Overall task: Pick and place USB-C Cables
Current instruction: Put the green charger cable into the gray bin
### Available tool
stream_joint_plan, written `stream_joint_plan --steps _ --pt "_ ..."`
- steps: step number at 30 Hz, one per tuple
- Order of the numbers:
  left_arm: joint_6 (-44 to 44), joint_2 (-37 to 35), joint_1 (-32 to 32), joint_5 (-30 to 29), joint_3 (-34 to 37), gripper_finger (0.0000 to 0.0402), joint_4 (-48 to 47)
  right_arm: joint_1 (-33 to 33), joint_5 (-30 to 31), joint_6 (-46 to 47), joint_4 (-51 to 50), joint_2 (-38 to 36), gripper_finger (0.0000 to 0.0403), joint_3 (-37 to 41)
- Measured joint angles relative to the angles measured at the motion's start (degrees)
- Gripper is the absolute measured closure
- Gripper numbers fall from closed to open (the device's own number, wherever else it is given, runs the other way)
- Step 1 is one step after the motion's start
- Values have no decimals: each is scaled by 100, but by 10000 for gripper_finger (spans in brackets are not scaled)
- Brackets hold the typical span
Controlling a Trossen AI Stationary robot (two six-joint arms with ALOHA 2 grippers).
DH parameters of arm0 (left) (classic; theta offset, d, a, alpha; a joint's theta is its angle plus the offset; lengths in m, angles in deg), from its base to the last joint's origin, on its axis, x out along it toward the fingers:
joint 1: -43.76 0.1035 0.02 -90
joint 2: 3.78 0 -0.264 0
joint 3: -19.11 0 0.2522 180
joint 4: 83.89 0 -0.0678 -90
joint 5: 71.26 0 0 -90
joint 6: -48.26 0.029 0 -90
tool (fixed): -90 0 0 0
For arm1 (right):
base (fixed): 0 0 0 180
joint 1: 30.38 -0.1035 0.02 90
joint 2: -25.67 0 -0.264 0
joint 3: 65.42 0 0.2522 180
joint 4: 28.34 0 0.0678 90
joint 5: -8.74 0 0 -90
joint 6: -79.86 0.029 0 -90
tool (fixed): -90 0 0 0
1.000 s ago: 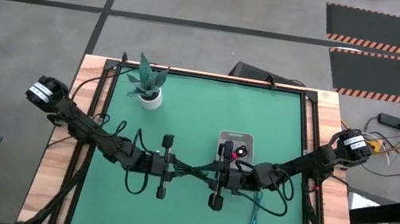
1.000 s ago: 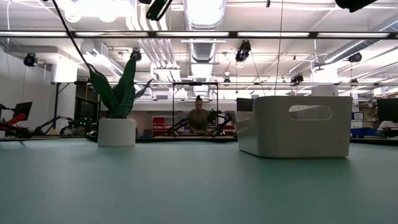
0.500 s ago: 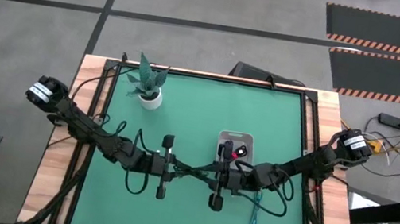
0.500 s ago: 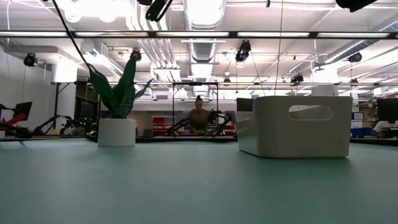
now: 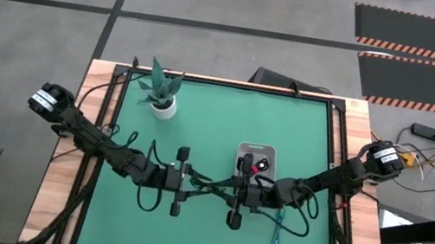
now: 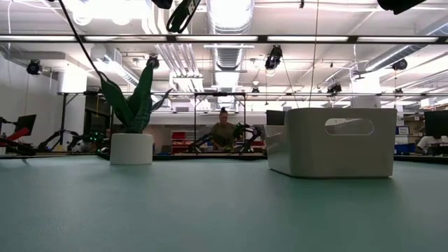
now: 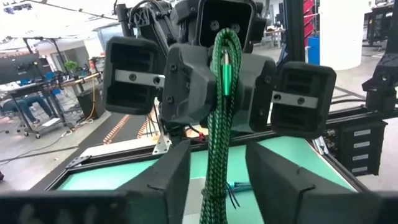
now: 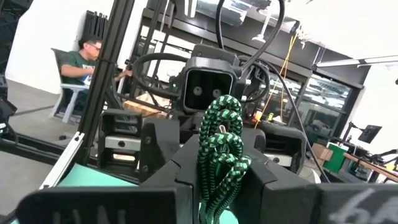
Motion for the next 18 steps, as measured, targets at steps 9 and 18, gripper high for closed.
stream_joint_plan --steps 9,18 --pt "-3 -159 -22 3 0 224 -652 0 7 119 2 -13 351 0" --pt "-20 -664 -79 -4 1 223 -1847 0 517 342 -320 -46 351 0"
